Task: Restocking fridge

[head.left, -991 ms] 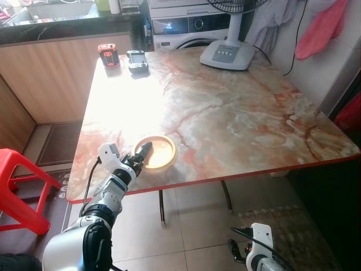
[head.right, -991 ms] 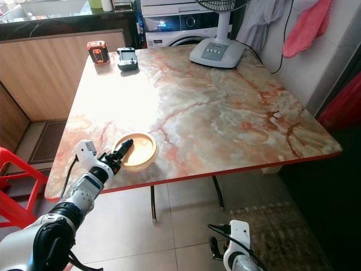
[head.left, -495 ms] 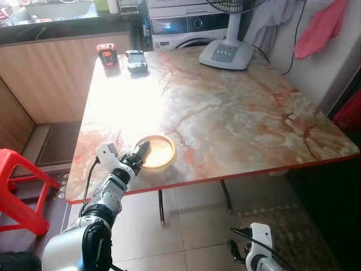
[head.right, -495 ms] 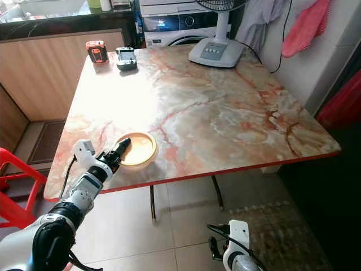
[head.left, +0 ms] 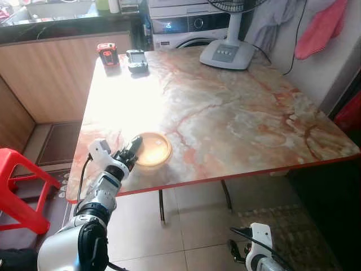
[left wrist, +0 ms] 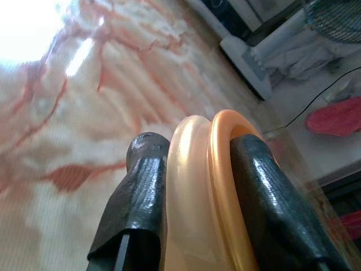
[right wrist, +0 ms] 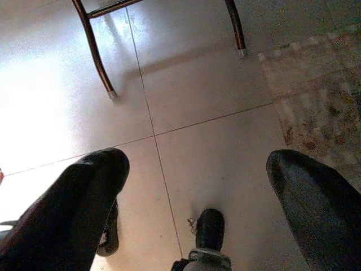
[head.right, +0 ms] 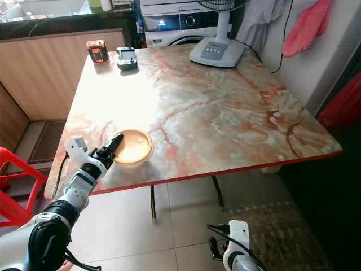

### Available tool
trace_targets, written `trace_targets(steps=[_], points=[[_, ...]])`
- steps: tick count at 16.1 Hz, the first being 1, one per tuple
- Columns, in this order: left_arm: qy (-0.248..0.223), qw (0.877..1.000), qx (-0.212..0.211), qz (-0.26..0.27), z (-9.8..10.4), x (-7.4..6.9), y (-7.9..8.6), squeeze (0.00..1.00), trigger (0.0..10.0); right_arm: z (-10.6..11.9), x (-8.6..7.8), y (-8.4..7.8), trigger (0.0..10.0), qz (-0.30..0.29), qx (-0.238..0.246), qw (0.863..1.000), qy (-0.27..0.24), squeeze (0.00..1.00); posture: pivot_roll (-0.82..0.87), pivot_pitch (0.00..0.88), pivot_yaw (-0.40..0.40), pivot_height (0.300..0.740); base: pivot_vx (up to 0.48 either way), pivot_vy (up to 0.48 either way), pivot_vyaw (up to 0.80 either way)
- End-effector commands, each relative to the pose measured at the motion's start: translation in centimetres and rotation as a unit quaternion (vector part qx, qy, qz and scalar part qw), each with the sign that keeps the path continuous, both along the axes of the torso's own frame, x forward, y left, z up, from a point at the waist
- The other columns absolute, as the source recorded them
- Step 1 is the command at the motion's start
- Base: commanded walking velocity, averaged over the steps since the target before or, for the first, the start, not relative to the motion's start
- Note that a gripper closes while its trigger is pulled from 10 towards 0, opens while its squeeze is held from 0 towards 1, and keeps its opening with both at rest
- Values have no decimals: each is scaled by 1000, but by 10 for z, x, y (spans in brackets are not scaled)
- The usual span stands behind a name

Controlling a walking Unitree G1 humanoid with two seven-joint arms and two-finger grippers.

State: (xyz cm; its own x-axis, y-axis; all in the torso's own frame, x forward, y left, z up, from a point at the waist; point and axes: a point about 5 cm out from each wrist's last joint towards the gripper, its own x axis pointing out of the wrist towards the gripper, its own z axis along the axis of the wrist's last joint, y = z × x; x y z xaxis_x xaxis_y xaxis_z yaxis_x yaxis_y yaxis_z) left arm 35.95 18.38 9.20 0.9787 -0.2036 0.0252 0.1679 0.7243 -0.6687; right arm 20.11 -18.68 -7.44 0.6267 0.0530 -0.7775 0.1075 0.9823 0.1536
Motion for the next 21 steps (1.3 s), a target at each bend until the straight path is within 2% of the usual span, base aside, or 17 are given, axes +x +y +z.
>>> trace_targets(steps=[1, 3, 4, 6, 7, 9, 10, 11, 12, 14, 16, 17, 19, 20, 21], points=[[-40, 999, 16, -2, 16, 6, 3, 0, 0, 0, -1, 0, 10000, 3, -2, 1000, 2, 0, 119, 0, 24, 740, 0, 0, 0], [-79, 996, 20, 19, 34, 11, 8, 0, 0, -1, -1, -1, 10000, 2, -3, 1000, 2, 0, 120, 0, 24, 740, 0, 0, 0], [-112, 993, 6, 33, 46, 12, 11, 0, 10000, -1, -1, 0, 10000, 0, -3, 1000, 2, 0, 119, 0, 26, 740, 0, 0, 0], [-139, 989, 32, 50, 57, 13, 6, 0, 10000, -1, -2, 0, 10000, -3, -1, 1000, 1, 0, 114, 0, 32, 740, 0, 0, 0], [-144, 985, 66, 65, 59, 12, 3, 0, 10000, -1, -2, 0, 10000, -5, 0, 1000, 0, 0, 114, 0, 35, 740, 0, 0, 0], [-157, 971, 149, 100, 67, 11, -6, 0, 10000, -1, -2, 1, 10000, -9, 2, 1000, -3, 0, 112, 0, 44, 740, 0, 0, 0], [-162, 966, 171, 103, 68, 9, -7, 0, 10000, -1, -2, 2, 10000, -11, 3, 1000, -4, 0, 112, 0, 50, 740, 0, 0, 0], [-174, 956, 216, 101, 70, 7, -12, 0, 10000, -1, -2, 2, 10000, -16, 4, 1000, -8, 0, 118, 0, 52, 740, 0, 0, 0], [-187, 947, 242, 94, 72, 5, -18, 0, 10000, -1, -2, 3, 10000, -17, 5, 1000, -9, 0, 119, 0, 56, 740, 0, 0, 0], [-231, 929, 284, 46, 75, -4, -53, 0, 10000, -1, -2, 6, 10000, -23, 9, 1000, -12, 0, 98, 0, 85, 740, 0, 0, 0], [-235, 925, 293, 55, 76, -6, -58, 0, 10000, -1, -2, 7, 10000, -28, 11, 999, -14, 0, 106, 0, 87, 740, 0, 0, 0], [-238, 917, 309, 77, 78, -6, -55, 0, 10000, -1, -1, 7, 10000, -29, 10, 999, -14, 0, 114, 0, 85, 740, 0, 0, 0], [-262, 890, 349, 135, 89, -8, -43, 0, 10000, -1, -1, 6, 10000, -31, 9, 999, -14, 0, 127, 0, 79, 740, 0, 0, 0], [-260, 890, 345, 149, 90, -9, -40, 0, 10000, -1, -1, 6, 10000, -32, 9, 999, -14, 0, 133, 0, 75, 740, 0, 0, 0], [-255, 896, 328, 157, 91, -9, -37, 0, 10000, 0, 0, 6, 10000, -35, 9, 999, -16, 0, 135, 0, 73, 740, 0, 0, 0]])
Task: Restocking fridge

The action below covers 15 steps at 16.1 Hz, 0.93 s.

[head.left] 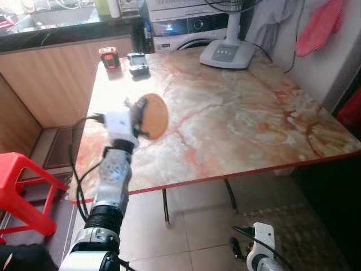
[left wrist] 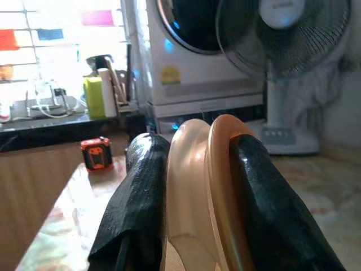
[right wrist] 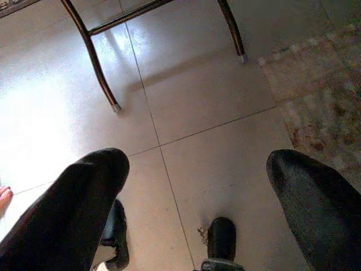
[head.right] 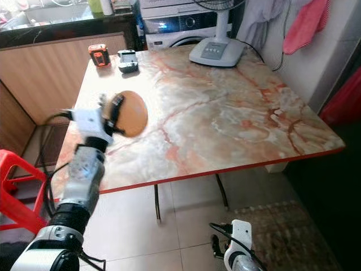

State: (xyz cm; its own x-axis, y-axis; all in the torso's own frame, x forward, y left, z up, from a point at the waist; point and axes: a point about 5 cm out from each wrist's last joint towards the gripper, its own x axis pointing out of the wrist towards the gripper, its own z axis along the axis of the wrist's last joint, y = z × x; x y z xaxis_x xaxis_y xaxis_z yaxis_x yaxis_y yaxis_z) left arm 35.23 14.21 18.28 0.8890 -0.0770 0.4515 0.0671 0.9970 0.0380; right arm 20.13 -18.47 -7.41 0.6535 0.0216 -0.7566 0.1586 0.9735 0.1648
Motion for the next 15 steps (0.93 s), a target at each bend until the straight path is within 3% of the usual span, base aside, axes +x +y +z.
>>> trace_targets(steps=[1, 2, 6, 9, 11, 15], points=[[0, 1000, -23, -7, -1, -2, 2, 0, 10000, 0, 0, 4, 10000, -8, 8, 1000, -3, 0, 134, 0, 74, 740, 0, 0, 0], [4, 998, -57, -23, -2, -2, -2, 0, 10000, 0, 0, 4, 10000, -13, 9, 1000, -6, 0, 131, 0, 73, 740, 0, 0, 0], [6, 999, -44, -7, -3, -2, -2, 0, 10000, 1, 1, 3, 10000, -13, 8, 1000, -11, 0, 133, 0, 63, 740, 0, 0, 0], [10, 998, -45, 42, -3, 1, 18, 0, 10000, 1, 1, 2, 10000, -14, 6, 1000, -11, 0, 135, 0, 56, 740, 0, 0, 0], [34, 993, -72, 82, -8, 4, 46, 0, 10000, 1, 2, 1, 10000, -14, 5, 1000, -11, 0, 135, 0, 55, 740, 0, 0, 0], [46, 994, -55, 81, -13, 3, 48, 0, 10000, 2, 2, 1, 10000, -12, 6, 1000, -13, 0, 139, 0, 51, 740, 0, 275, 0]])
